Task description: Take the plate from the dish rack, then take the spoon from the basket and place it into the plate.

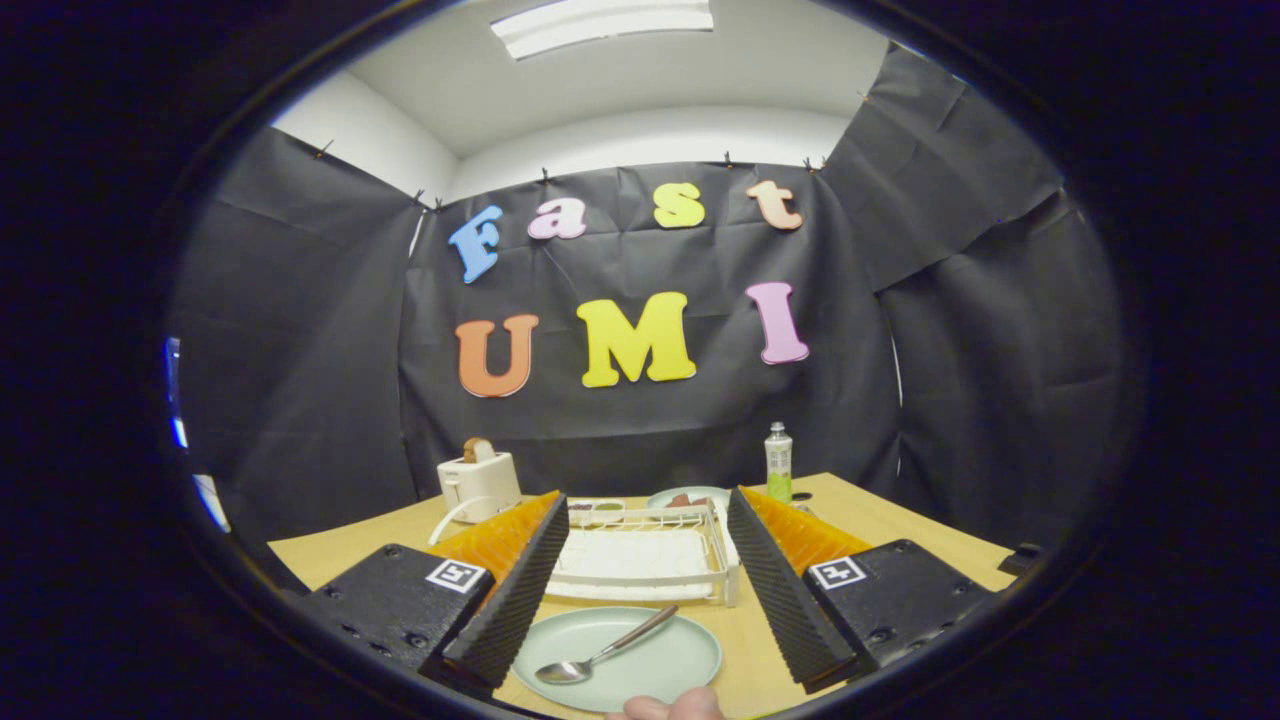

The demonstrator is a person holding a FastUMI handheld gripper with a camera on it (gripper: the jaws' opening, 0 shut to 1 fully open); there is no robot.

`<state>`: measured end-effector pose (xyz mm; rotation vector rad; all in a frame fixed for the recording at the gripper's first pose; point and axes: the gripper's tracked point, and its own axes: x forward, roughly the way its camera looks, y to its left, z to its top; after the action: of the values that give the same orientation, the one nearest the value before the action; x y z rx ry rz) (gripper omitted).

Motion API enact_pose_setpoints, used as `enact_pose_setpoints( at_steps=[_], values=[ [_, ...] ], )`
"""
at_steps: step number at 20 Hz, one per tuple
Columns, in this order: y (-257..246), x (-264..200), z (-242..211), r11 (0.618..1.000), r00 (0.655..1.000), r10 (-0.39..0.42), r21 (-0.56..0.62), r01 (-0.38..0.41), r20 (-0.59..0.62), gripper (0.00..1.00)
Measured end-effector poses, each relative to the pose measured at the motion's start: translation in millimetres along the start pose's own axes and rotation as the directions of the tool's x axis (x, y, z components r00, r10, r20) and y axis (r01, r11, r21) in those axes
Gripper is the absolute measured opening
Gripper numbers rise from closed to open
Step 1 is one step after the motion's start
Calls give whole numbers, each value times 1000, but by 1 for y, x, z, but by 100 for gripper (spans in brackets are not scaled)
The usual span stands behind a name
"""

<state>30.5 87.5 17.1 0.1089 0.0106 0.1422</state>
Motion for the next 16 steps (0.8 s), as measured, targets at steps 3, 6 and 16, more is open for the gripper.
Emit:
enact_pose_setpoints(
  at_steps=[3, 6, 16],
  values=[
    [1, -21, 2, 1000, 999, -4, 6, 4, 39, 100],
    [5, -34, -6, 1000, 999, 14, 13, -14, 32, 100],
    [-1, -35, -11, 999, 1000, -6, 35, 5, 31, 100]
  ],
)
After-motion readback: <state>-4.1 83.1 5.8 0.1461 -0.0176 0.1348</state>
